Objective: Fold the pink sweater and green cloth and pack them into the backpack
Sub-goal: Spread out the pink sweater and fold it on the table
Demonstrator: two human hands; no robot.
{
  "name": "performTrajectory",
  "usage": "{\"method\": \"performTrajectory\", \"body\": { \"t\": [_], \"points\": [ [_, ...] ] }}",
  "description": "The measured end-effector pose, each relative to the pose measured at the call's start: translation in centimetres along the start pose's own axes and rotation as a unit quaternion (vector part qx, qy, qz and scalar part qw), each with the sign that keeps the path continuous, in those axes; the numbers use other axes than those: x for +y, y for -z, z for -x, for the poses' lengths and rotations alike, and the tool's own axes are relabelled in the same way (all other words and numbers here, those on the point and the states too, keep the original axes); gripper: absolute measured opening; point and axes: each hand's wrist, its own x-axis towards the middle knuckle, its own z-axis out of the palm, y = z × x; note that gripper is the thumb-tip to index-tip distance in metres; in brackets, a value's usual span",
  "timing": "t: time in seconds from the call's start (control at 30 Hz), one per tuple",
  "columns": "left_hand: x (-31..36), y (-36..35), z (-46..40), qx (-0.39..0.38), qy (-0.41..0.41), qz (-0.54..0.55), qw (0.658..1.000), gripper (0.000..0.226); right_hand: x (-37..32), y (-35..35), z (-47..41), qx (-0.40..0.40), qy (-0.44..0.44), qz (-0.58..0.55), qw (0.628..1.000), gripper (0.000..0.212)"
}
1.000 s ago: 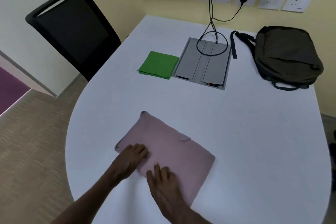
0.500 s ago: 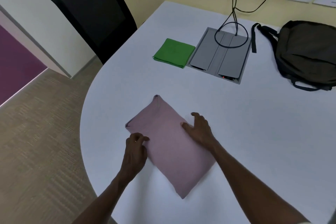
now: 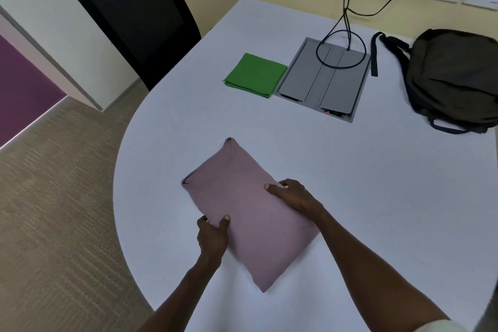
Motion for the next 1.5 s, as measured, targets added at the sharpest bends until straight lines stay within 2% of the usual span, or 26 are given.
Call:
{"method": "performTrajectory", "body": {
  "t": [0.2,0.37,0.4,0.53,0.67,0.87,1.1,1.13,1.2,1.27,1.3,1.33,1.4,1.5],
  "points": [
    [0.6,-1.3,0.5,0.034,-0.020,-0.011,0.999,0.064,0.9,1.5,0.7,-0.018,0.025,0.007,1.000,0.066],
    [1.1,-3.8,1.3,0.052,-0.023,0.009,0.998,0.058,3.0,5.3,0.9,-0.075,0.025,0.022,0.997,0.068],
    [1.2,-4.5,1.6,0.053,-0.022,0.014,0.998,0.057,3.6,6.2,0.9,-0.081,0.023,0.036,0.996,0.065],
    [1.7,-7.3,2.9,0.079,-0.021,0.017,0.997,0.056,5.1,9.0,0.9,-0.091,0.044,0.060,0.993,0.032],
    [3.3,-9.5,3.4,0.133,-0.023,0.016,0.991,0.054,6.6,10.1,-0.2,-0.096,0.094,0.072,0.988,0.042],
    [6.4,-10.9,3.0,0.215,-0.031,-0.028,0.976,0.045,6.9,8.6,-2.0,-0.040,0.136,0.125,0.982,0.056],
    [7.0,-9.6,1.9,0.252,0.007,-0.044,0.967,0.053,4.8,7.1,-3.3,-0.068,0.152,0.153,0.974,0.061],
    [7.1,-9.6,1.7,0.269,-0.002,-0.070,0.961,0.055,4.6,6.9,-3.4,-0.072,0.155,0.153,0.973,0.060],
    [7.4,-10.4,1.4,0.292,-0.111,-0.164,0.936,0.054,4.2,6.7,-3.8,-0.093,0.157,0.145,0.972,0.060],
    [7.7,-12.0,0.5,0.259,-0.260,-0.261,0.893,0.055,3.8,7.1,-4.5,-0.128,0.161,0.138,0.969,0.050],
    [8.0,-12.9,-0.3,0.226,-0.305,-0.297,0.876,0.058,3.6,7.4,-5.1,-0.141,0.160,0.139,0.967,0.044],
    [8.3,-13.7,-0.9,0.198,-0.326,-0.326,0.865,0.062,3.3,7.8,-5.7,-0.138,0.161,0.142,0.967,0.046],
    [8.9,-14.9,-1.8,0.154,-0.301,-0.350,0.874,0.068,2.3,8.8,-7.2,-0.085,0.167,0.149,0.971,0.055],
    [8.5,-15.6,-2.6,0.157,-0.276,-0.372,0.872,0.068,0.1,10.1,-10.7,-0.017,0.192,0.150,0.970,0.054]
  ]
}}
